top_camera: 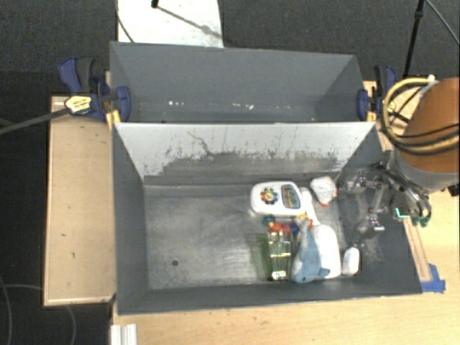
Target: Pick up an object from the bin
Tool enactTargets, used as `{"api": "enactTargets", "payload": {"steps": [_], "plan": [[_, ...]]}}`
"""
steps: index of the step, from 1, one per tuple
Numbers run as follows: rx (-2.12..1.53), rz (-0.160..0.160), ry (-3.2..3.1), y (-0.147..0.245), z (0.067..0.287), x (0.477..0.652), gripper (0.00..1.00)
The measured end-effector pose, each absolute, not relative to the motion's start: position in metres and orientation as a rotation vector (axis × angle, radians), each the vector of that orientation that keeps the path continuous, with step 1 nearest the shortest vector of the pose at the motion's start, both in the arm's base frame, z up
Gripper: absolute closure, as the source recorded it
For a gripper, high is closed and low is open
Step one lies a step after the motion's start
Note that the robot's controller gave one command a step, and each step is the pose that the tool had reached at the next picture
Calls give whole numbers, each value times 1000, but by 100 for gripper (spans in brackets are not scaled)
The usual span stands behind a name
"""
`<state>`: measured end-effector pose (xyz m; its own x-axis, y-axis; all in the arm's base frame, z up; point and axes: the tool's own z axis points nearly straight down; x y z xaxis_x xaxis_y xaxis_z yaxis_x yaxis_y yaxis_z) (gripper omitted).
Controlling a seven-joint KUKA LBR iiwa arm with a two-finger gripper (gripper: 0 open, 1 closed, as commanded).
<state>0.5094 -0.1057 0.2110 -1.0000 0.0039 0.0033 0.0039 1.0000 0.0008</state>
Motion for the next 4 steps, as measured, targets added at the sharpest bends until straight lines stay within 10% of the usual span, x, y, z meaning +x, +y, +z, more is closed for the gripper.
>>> {"api": "enactTargets", "payload": {"steps": [1, 3, 4], "plan": [[0, 1, -3145, -105, 214, 511, 0], [1108, 0, -2942, -101, 153, 507, 0], [1414, -4, -2812, -48, 131, 562, 0]]}}
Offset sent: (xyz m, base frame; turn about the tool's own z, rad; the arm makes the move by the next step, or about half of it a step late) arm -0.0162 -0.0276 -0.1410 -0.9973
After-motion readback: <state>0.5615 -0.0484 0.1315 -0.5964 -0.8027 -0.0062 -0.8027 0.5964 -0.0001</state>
